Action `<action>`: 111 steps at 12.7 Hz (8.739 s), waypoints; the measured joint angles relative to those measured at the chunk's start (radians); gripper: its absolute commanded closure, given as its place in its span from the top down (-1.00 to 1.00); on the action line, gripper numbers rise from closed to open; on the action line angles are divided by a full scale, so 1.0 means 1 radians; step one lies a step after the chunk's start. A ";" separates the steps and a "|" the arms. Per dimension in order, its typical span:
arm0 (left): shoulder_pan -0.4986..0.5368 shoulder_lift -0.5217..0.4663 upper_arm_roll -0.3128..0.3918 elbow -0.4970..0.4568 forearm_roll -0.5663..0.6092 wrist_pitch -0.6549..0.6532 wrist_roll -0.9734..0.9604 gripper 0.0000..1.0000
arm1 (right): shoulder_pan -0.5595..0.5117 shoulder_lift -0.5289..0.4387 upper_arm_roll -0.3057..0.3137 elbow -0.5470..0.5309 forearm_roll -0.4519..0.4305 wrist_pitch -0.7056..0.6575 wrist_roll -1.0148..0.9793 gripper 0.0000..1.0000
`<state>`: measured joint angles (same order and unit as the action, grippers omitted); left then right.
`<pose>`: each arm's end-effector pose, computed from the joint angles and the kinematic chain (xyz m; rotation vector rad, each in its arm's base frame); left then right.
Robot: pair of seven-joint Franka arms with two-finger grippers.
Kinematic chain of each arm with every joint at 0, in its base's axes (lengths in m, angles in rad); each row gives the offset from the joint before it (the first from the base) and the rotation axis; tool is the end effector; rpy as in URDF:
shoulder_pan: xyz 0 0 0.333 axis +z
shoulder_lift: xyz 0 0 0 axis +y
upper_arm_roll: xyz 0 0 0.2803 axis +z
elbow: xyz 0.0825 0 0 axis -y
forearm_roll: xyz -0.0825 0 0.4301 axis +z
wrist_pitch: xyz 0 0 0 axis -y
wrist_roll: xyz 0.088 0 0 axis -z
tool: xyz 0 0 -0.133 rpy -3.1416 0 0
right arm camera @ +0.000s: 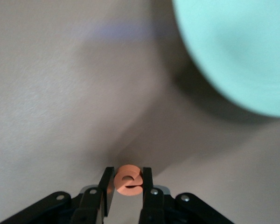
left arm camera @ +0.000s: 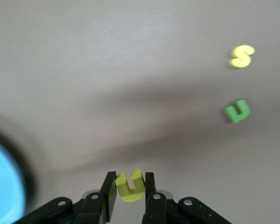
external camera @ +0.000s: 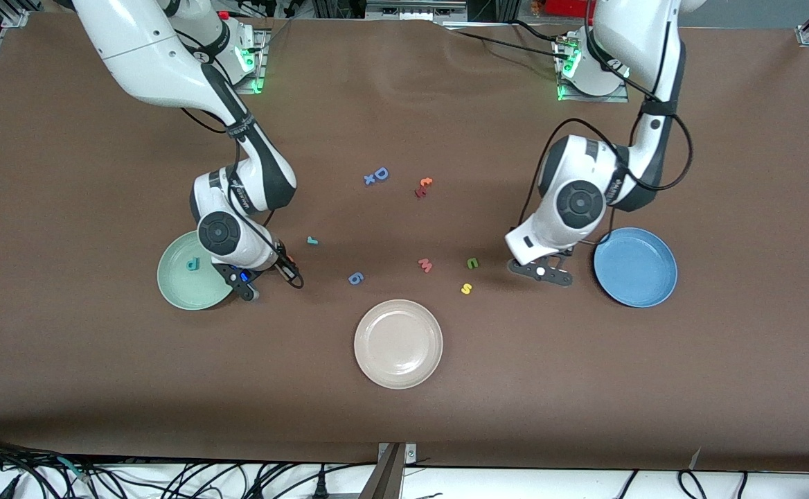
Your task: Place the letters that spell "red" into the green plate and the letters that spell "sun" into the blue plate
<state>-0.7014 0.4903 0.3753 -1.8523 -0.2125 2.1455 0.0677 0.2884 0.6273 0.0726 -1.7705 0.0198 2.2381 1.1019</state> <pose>0.5996 -0.2150 0.1727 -3.0723 0.4491 0.2372 0.6069 0.2309 0.1066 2.8480 -1.1455 -0.2410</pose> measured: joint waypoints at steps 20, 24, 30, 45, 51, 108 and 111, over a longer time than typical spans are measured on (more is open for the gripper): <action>0.427 0.041 0.003 -0.024 0.000 -0.073 0.550 1.00 | -0.039 -0.092 -0.106 -0.016 0.006 -0.141 -0.244 0.85; 0.427 0.037 -0.016 0.004 -0.003 -0.083 0.507 1.00 | -0.017 -0.100 0.039 -0.022 0.006 -0.047 0.030 0.80; 0.417 0.026 -0.144 0.079 -0.032 -0.087 0.293 1.00 | 0.038 0.009 0.067 -0.032 0.006 0.111 0.171 0.77; 0.063 0.129 -0.182 0.095 -0.107 0.150 -0.400 1.00 | 0.059 -0.008 0.079 -0.101 0.006 0.158 0.201 -0.28; -0.012 0.160 -0.186 0.095 -0.107 0.208 -0.451 1.00 | 0.058 -0.009 0.079 -0.101 0.006 0.158 0.197 -0.36; -0.017 0.265 -0.171 0.186 -0.096 0.304 -0.413 0.60 | -0.013 -0.348 -0.457 0.292 0.128 -0.497 -0.923 0.98; -0.018 0.270 -0.172 0.187 -0.096 0.304 -0.413 0.59 | -0.012 -0.349 -0.457 0.291 0.128 -0.498 -0.924 0.99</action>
<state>-0.7190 0.7606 0.2037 -1.6658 -0.3081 2.4500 -0.3457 0.2764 0.2781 -0.3839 -1.4795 0.1480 1.7406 0.1778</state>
